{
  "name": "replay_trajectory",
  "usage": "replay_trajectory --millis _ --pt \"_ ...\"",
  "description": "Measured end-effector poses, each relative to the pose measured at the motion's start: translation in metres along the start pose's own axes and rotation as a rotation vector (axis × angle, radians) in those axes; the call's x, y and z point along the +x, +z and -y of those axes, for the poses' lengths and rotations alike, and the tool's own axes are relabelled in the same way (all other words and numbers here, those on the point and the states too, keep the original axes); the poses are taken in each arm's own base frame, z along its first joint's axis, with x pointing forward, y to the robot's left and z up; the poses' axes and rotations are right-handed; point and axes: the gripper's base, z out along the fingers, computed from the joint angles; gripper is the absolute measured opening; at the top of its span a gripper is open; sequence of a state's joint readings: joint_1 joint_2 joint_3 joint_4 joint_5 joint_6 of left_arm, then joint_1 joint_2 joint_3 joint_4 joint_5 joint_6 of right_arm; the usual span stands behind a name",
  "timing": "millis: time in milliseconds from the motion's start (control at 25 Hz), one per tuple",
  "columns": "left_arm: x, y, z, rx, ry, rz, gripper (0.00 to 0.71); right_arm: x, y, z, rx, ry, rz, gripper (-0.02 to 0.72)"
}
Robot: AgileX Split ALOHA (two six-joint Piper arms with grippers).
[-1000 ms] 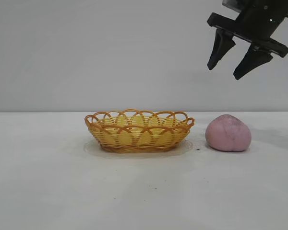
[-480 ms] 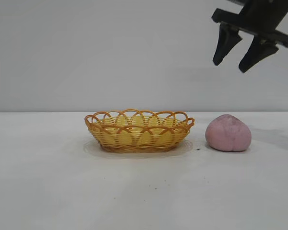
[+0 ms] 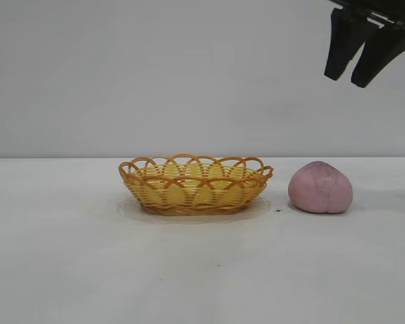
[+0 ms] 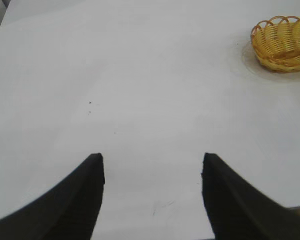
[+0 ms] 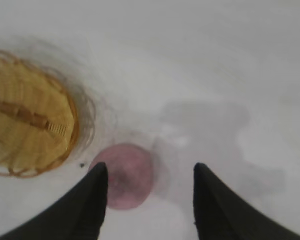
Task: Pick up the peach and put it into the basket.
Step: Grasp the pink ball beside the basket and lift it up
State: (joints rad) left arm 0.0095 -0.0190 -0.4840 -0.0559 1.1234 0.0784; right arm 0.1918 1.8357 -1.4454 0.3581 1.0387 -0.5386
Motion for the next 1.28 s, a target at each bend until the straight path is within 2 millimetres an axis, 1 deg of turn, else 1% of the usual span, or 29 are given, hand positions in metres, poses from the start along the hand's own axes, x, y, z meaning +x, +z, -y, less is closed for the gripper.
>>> replay_trajectory --millis 120,280,360,440,600,680,920,1160,1280 --pt "0.0 0.0 0.0 0.0 0.0 0.0 0.38 0.001 0.005 -0.016 -0.016 -0.06 -0.071 0.367" --pt "0.0 0.0 0.0 0.0 0.0 0.002 0.38 -0.005 0.012 -0.038 0.009 -0.153 -0.078 0.367" --pt "0.0 0.0 0.0 0.0 0.0 0.002 0.38 -0.006 0.014 -0.045 0.013 -0.179 -0.078 0.367" --pt "0.0 0.0 0.0 0.0 0.0 0.002 0.38 -0.006 0.016 -0.045 0.018 -0.187 -0.092 0.367" --pt "0.0 0.0 0.0 0.0 0.0 0.002 0.38 0.002 0.033 -0.037 0.03 -0.207 -0.212 0.367" --pt "0.0 0.0 0.0 0.0 0.0 0.002 0.38 0.003 0.039 -0.034 0.03 -0.207 -0.237 0.367" --pt "0.0 0.0 0.0 0.0 0.0 0.002 0.38 0.003 0.048 -0.033 0.017 -0.197 -0.247 0.367" --pt "0.0 0.0 0.0 0.0 0.0 0.002 0.38 -0.004 0.062 -0.033 -0.038 -0.156 -0.231 0.367" --pt "0.0 0.0 0.0 0.0 0.0 0.002 0.38 -0.006 0.064 -0.033 -0.042 -0.149 -0.215 0.367"
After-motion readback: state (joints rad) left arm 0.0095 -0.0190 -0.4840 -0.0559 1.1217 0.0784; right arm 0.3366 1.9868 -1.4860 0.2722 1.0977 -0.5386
